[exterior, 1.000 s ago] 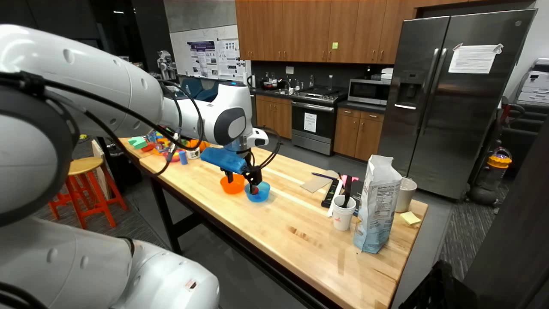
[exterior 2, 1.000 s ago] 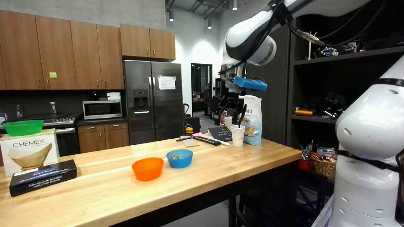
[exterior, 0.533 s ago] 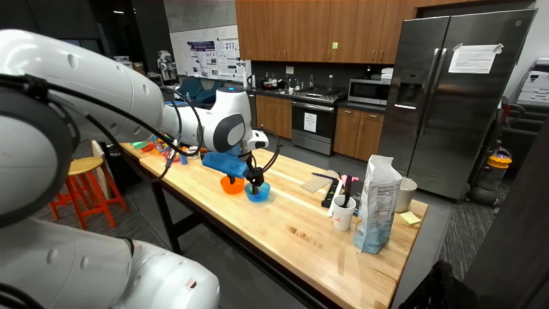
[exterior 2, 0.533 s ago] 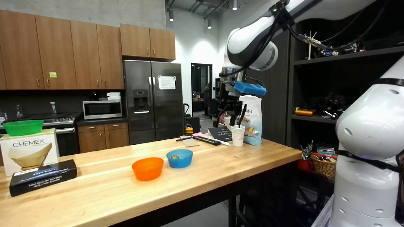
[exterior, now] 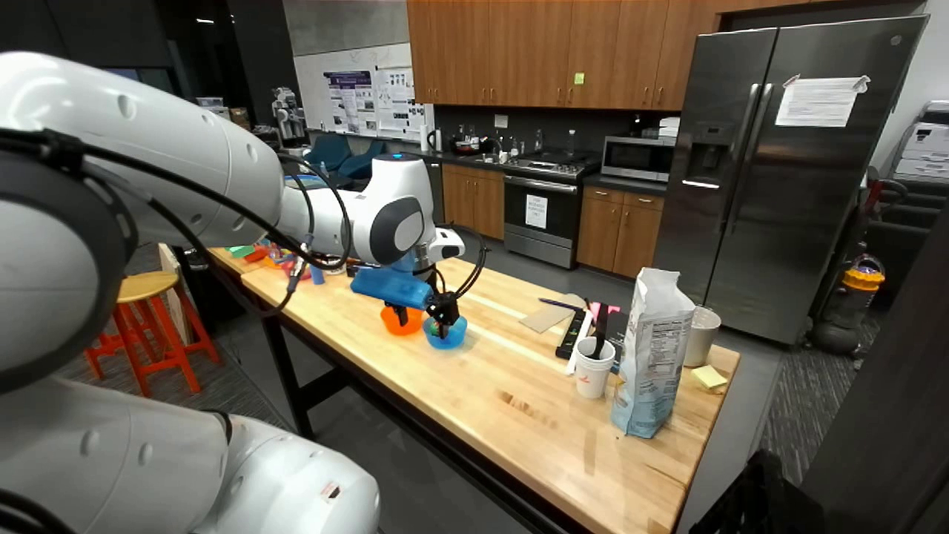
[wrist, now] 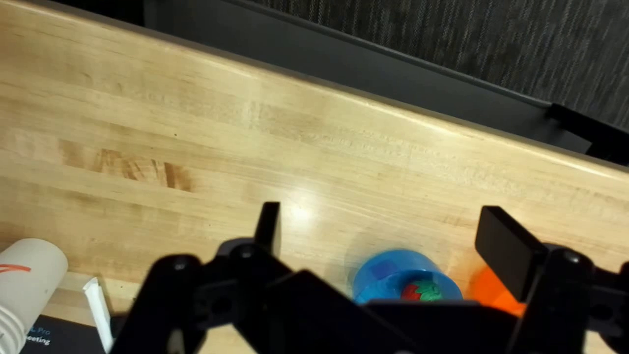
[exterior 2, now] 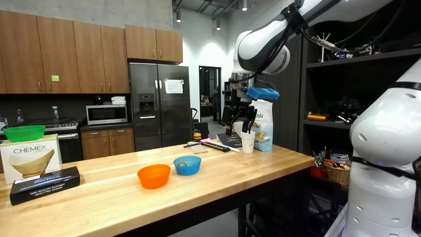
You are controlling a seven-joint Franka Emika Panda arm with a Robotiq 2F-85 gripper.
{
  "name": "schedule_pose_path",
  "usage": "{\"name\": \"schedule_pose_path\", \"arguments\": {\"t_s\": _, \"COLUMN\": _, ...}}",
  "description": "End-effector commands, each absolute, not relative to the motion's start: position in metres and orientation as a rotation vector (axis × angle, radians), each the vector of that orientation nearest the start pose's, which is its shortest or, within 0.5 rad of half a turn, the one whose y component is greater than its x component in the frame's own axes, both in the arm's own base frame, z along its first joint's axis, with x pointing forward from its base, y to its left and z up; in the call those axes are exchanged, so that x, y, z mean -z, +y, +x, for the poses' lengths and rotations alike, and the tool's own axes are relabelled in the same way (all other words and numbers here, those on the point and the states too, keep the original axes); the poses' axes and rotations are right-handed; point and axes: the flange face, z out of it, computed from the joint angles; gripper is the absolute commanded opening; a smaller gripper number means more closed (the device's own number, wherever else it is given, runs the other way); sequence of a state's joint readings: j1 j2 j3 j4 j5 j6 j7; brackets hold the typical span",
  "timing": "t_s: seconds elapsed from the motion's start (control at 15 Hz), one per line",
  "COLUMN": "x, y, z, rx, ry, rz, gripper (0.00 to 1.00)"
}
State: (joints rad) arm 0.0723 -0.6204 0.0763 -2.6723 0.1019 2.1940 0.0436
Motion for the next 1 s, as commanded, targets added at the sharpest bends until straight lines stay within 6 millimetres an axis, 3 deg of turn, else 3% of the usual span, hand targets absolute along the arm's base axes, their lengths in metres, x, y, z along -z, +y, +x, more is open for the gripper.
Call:
{"name": "schedule_pose_path", "arguments": {"t_s": 0.0, "x": -0.442, "y": 0.059, "z": 0.369, "rx": 0.289, "ry": -0.043, "rz": -3.066, "gripper": 1.0}}
{"name": "schedule_pose_path", "arguments": {"t_s": 0.2, "x": -0.444, "y": 0.06, "z": 0.375, "rx": 0.399, "ry": -0.128, "rz": -3.075, "gripper": 1.0}}
{"name": "schedule_pose_path", "arguments": {"t_s": 0.47, "x": -0.441, "y": 0.06, "z": 0.373, "rx": 0.371, "ry": -0.213, "rz": -3.074, "gripper": 1.0}}
{"name": "schedule_pose_path", "arguments": {"t_s": 0.53, "x": -0.444, "y": 0.097, "z": 0.426, "rx": 0.35, "ry": -0.231, "rz": -3.064, "gripper": 1.0}}
{"name": "schedule_pose_path", "arguments": {"t_s": 0.67, "x": -0.446, "y": 0.116, "z": 0.441, "rx": 0.342, "ry": -0.263, "rz": -3.048, "gripper": 1.0}}
{"name": "schedule_pose_path", "arguments": {"t_s": 0.93, "x": -0.448, "y": 0.155, "z": 0.507, "rx": 0.325, "ry": -0.321, "rz": -3.054, "gripper": 1.0}}
